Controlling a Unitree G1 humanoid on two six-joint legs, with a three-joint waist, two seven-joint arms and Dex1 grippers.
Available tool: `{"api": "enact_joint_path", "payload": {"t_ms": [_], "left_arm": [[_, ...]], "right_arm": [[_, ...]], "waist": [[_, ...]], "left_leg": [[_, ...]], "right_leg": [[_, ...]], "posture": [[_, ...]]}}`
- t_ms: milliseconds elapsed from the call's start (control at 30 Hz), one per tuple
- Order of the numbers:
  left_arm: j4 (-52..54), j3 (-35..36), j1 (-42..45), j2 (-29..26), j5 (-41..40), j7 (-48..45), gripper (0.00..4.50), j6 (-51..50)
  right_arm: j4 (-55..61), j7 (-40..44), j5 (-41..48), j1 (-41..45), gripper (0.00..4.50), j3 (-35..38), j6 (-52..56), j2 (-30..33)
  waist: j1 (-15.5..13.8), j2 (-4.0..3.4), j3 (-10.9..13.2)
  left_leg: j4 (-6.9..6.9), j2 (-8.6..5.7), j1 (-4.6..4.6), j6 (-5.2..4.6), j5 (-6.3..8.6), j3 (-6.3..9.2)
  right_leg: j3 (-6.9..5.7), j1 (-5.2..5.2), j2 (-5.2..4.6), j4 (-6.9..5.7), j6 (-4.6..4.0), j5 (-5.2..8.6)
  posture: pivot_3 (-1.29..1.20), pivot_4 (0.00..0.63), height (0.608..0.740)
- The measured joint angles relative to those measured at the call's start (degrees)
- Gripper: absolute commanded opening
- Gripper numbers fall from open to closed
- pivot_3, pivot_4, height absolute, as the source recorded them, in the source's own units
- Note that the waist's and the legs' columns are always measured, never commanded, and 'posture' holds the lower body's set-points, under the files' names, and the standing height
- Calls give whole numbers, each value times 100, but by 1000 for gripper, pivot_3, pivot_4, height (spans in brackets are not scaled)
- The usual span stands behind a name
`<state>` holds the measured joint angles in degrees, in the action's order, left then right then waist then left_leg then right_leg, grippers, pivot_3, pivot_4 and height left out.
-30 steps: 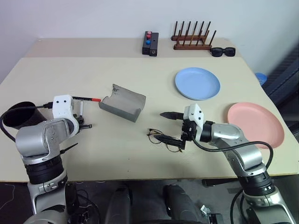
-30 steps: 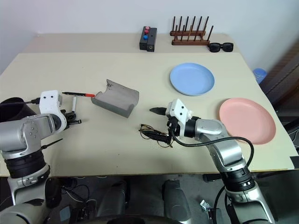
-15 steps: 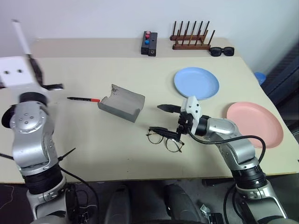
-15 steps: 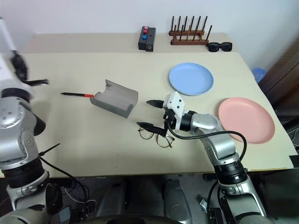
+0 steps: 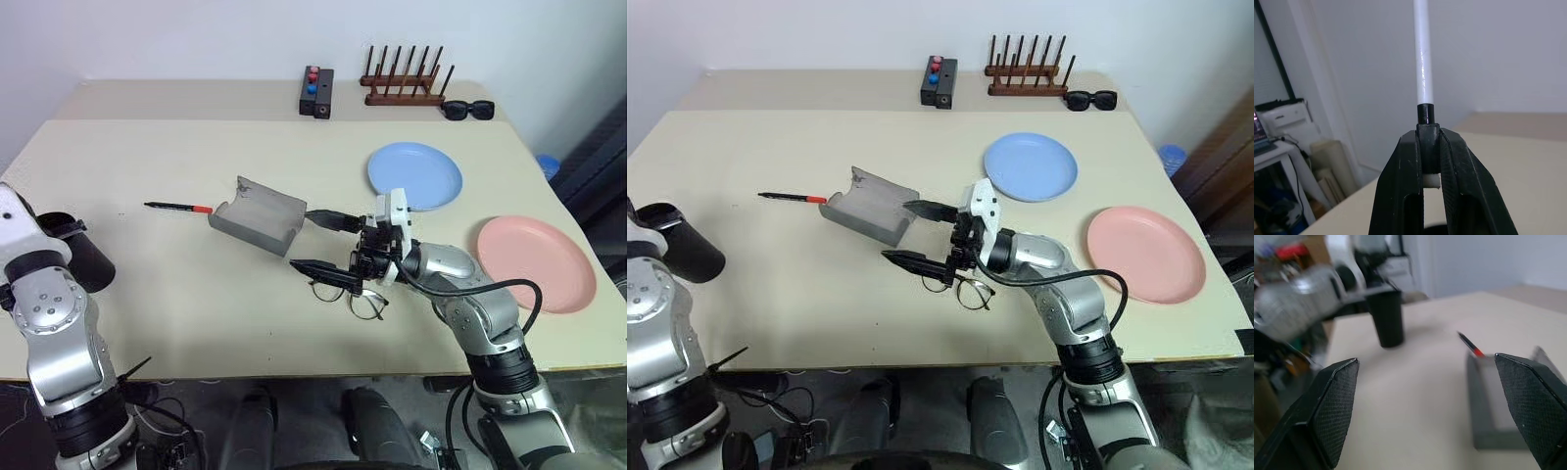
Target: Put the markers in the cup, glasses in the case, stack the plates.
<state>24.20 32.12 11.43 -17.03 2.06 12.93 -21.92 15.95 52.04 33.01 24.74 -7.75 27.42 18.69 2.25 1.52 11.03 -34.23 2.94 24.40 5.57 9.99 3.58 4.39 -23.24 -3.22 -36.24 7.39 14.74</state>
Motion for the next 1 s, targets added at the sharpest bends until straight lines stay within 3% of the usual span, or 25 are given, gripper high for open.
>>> {"api": "enact_joint_path", "payload": {"t_ms": [933, 1000], "left_arm": [[-64, -109, -402, 559, 180, 476, 72, 369], [-65, -110, -410, 593, 180, 486, 968, 376]], "right_arm": [[209, -162, 29, 74, 4500, -197, 182, -85], [209, -158, 8, 70, 4500, -199, 177, -85]], "waist": [[4, 2, -1], [4, 2, -1]], "left_leg": [[0, 0, 0, 0, 0, -1], [0, 0, 0, 1, 0, -1]], "right_leg": [[0, -2, 0, 1, -18, 10], [0, -2, 0, 1, -19, 10]], "posture": [[0, 150, 740], [0, 150, 740]]}}
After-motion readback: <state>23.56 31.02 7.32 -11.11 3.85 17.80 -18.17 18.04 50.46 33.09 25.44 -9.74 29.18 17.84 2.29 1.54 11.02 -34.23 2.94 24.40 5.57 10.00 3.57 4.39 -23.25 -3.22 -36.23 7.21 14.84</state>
